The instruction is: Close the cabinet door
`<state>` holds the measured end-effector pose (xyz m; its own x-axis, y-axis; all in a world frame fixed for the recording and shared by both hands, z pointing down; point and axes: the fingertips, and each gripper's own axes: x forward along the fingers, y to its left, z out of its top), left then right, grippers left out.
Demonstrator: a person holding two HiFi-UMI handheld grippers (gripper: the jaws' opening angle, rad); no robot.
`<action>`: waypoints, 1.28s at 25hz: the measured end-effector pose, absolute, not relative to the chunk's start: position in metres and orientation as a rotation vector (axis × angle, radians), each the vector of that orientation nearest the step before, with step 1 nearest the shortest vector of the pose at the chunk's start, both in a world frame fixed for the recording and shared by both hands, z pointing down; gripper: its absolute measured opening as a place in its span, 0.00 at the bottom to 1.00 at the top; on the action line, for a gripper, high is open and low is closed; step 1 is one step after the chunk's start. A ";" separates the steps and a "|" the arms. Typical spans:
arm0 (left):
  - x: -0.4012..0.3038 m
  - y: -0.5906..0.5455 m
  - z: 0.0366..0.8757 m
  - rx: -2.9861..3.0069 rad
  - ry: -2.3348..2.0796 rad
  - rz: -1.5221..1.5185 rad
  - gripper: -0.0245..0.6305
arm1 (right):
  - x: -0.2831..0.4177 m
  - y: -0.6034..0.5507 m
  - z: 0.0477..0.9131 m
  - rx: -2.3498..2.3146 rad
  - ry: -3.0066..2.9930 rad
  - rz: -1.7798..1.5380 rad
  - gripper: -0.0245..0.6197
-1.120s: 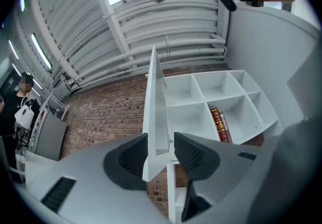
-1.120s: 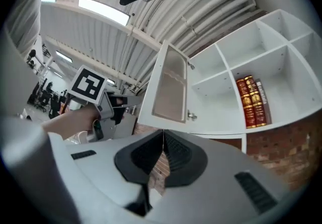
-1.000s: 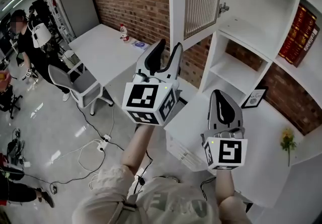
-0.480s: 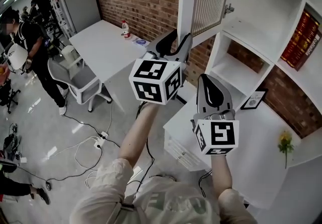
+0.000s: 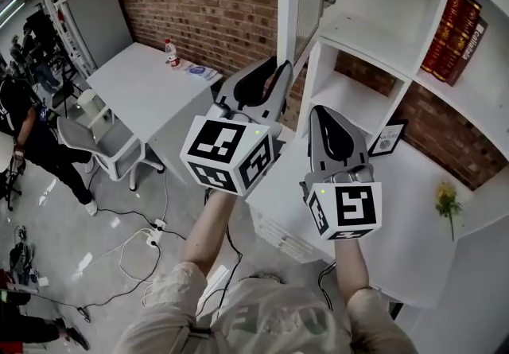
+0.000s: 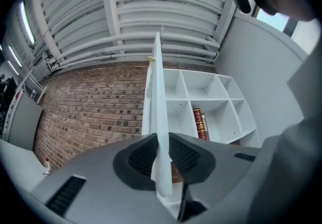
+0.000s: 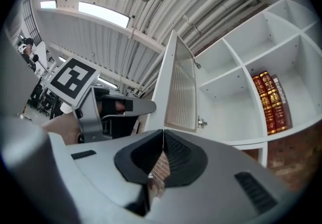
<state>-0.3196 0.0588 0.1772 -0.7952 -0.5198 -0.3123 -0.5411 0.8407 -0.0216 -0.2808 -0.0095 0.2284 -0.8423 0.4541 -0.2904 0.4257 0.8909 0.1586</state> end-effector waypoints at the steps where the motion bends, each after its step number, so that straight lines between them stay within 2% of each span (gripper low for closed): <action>1: -0.317 0.051 0.177 -0.837 2.702 0.099 0.16 | -0.280 -0.016 0.227 0.637 2.734 0.121 0.06; 14: -0.312 -0.069 0.178 -1.164 2.572 0.027 0.19 | -0.264 -0.099 0.227 0.337 2.780 0.152 0.06; 22: -0.363 -0.183 0.177 -1.172 2.574 -0.132 0.17 | -0.246 -0.175 0.235 0.050 2.834 0.137 0.06; 32: -0.397 -0.227 0.173 -1.169 2.600 -0.114 0.15 | -0.247 -0.231 0.257 -0.131 2.910 0.128 0.06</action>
<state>-0.3973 -0.2274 0.1727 -0.6297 -0.7429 -0.2269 -0.7202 0.6678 -0.1879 -0.2474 -0.2312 0.2567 -0.9705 -0.0787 -0.2278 -0.0984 0.9922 0.0763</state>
